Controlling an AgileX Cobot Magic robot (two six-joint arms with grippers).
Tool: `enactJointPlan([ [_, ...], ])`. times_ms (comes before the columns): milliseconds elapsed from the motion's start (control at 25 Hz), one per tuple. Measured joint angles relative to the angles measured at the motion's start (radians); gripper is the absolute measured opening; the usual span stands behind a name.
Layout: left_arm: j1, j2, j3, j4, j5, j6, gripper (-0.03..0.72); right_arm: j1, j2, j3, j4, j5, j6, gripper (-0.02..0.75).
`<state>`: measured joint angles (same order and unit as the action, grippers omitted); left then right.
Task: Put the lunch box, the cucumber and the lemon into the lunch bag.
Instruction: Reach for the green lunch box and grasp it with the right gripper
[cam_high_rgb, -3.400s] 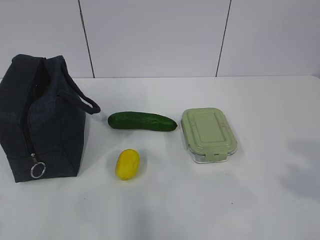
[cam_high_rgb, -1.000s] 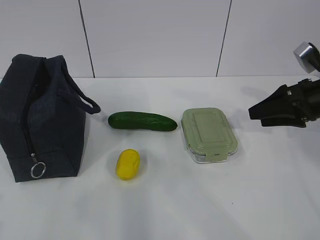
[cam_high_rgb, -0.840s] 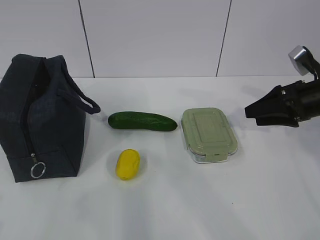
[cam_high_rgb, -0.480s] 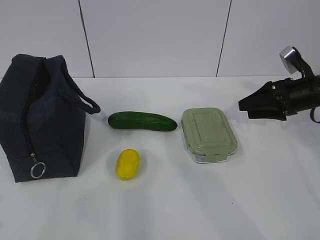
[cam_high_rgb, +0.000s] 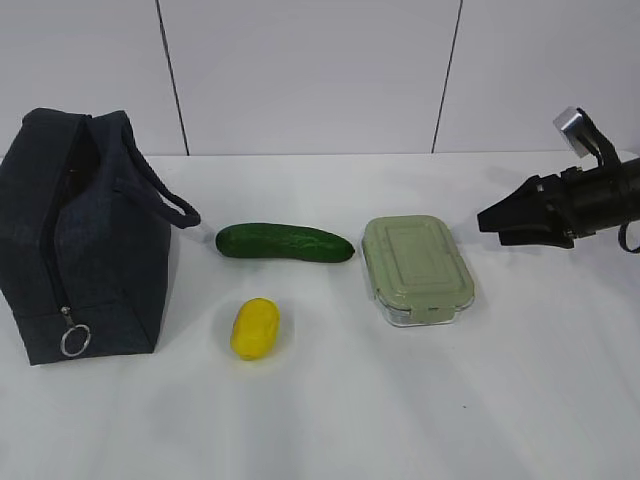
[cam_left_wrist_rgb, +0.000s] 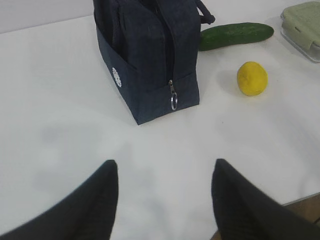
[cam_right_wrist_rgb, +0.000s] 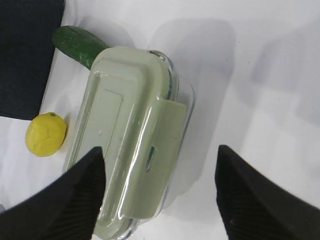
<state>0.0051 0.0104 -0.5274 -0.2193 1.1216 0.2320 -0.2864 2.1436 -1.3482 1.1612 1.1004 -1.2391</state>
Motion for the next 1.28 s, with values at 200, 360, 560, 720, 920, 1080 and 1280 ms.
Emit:
enactJointPlan([
  [200, 0.000, 0.000, 0.000, 0.000, 0.000, 0.000, 0.432, 0.000, 0.004, 0.000, 0.002, 0.038, -0.038, 0.523],
  [360, 0.000, 0.000, 0.000, 0.000, 0.000, 0.000, 0.432, 0.000, 0.047, -0.001, 0.043, 0.053, -0.048, 0.523],
  [560, 0.000, 0.000, 0.000, 0.000, 0.000, 0.000, 0.431, 0.000, 0.118, -0.001, 0.141, 0.061, -0.094, 0.523],
  [720, 0.000, 0.000, 0.000, 0.000, 0.000, 0.000, 0.432, 0.000, 0.141, -0.001, 0.170, 0.061, -0.116, 0.523],
  [920, 0.000, 0.000, 0.000, 0.000, 0.000, 0.000, 0.431, 0.000, 0.143, -0.001, 0.171, 0.061, -0.120, 0.523],
  [1080, 0.000, 0.000, 0.000, 0.000, 0.000, 0.000, 0.432, 0.000, 0.143, -0.001, 0.171, 0.061, -0.113, 0.522],
  [1280, 0.000, 0.000, 0.000, 0.000, 0.000, 0.000, 0.432, 0.000, 0.143, -0.001, 0.171, 0.061, -0.102, 0.522],
])
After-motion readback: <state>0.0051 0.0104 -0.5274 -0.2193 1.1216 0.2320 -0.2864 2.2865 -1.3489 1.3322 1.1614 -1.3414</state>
